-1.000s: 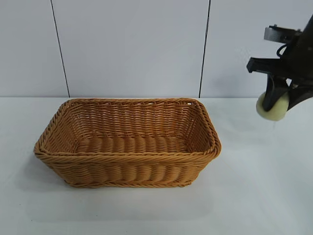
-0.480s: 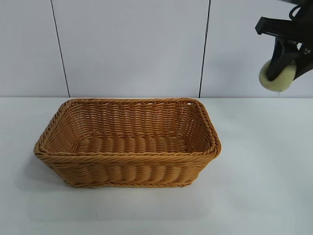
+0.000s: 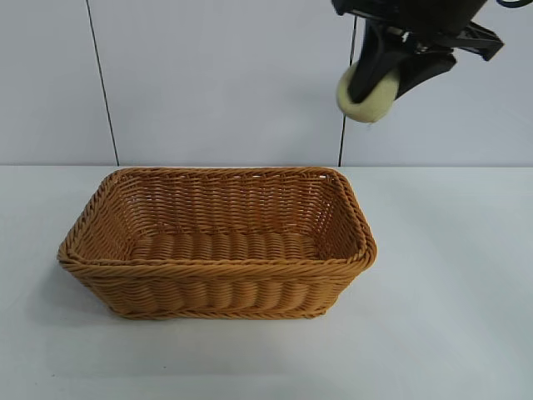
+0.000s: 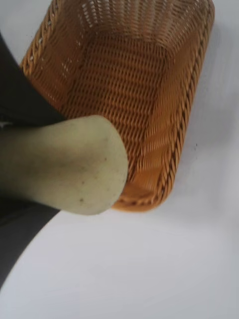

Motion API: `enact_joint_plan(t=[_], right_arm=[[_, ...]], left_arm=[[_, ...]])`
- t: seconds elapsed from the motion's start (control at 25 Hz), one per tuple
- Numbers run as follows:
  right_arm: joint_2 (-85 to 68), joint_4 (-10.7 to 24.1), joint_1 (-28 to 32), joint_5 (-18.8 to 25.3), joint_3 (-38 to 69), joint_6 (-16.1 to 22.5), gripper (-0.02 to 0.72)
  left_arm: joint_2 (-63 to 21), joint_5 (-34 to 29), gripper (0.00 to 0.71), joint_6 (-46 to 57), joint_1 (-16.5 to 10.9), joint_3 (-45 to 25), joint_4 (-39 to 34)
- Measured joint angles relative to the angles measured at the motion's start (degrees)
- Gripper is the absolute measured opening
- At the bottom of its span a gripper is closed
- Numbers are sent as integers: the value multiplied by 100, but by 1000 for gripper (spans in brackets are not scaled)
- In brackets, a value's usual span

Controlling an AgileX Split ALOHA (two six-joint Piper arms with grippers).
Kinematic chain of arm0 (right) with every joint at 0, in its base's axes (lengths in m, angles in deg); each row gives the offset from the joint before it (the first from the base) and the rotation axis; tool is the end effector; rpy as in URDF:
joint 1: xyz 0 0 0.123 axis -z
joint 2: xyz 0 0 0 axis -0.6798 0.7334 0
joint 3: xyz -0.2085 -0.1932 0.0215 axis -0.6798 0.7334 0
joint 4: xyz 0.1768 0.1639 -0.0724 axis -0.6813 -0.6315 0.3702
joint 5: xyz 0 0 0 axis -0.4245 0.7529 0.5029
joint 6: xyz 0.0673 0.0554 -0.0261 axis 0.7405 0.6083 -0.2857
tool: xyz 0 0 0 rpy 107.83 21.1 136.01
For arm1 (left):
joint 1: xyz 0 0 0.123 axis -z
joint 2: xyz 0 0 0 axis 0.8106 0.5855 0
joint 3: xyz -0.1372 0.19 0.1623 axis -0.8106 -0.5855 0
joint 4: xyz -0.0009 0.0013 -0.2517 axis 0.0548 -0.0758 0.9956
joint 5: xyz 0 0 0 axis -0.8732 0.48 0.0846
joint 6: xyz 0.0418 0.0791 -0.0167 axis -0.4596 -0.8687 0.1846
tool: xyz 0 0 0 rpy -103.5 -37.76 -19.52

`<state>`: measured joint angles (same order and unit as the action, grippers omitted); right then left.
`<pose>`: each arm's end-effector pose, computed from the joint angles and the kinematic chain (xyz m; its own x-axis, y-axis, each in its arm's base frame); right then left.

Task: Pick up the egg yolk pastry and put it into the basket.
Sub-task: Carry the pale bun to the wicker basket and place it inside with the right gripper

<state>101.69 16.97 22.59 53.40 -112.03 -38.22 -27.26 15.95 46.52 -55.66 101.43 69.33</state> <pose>0.3469 0.1474 0.2937 -0.8510 -0.1517 -0.5027 -0.3113 0.9168 0.2502 -0.0047 -0.0065 0.2738 -0.4654 -0.0509 -0.8836 0.0180 0.9976 -0.0669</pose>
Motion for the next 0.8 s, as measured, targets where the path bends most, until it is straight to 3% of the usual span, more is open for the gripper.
enact_joint_plan(t=[0.36, 0.8], right_arm=[[347, -17, -1098, -661, 0, 194, 211], [1780, -148, -1214, -1377, 0, 270, 211]], left_arm=[[0, 0, 696, 0, 0, 0, 0], [0, 0, 696, 0, 0, 0, 2]])
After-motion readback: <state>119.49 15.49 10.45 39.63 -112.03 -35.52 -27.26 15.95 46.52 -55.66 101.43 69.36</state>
